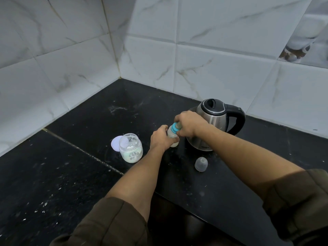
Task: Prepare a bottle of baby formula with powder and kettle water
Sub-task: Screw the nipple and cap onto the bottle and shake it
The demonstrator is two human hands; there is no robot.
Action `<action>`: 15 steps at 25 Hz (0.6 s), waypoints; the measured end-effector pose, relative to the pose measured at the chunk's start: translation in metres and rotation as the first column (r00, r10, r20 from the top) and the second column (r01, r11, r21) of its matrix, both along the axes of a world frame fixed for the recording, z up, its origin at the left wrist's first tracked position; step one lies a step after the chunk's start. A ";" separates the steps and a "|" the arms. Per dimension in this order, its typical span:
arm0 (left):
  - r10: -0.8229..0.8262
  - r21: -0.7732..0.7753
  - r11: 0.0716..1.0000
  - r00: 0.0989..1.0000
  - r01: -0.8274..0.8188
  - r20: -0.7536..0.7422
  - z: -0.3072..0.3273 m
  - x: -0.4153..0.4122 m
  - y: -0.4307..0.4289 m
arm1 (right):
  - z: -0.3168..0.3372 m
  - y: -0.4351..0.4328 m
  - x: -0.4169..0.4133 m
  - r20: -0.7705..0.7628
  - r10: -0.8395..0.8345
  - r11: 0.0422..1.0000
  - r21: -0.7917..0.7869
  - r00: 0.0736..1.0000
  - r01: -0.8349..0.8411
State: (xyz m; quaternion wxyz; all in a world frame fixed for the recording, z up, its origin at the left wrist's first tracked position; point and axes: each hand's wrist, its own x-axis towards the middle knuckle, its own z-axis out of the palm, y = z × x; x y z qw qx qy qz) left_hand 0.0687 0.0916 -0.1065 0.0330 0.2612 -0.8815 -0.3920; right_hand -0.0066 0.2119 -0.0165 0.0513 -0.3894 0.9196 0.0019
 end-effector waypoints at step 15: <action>-0.047 0.009 0.999 0.997 0.047 0.064 0.006 0.014 -0.005 | 0.000 -0.019 0.001 0.069 0.109 0.986 0.119 0.992 -0.117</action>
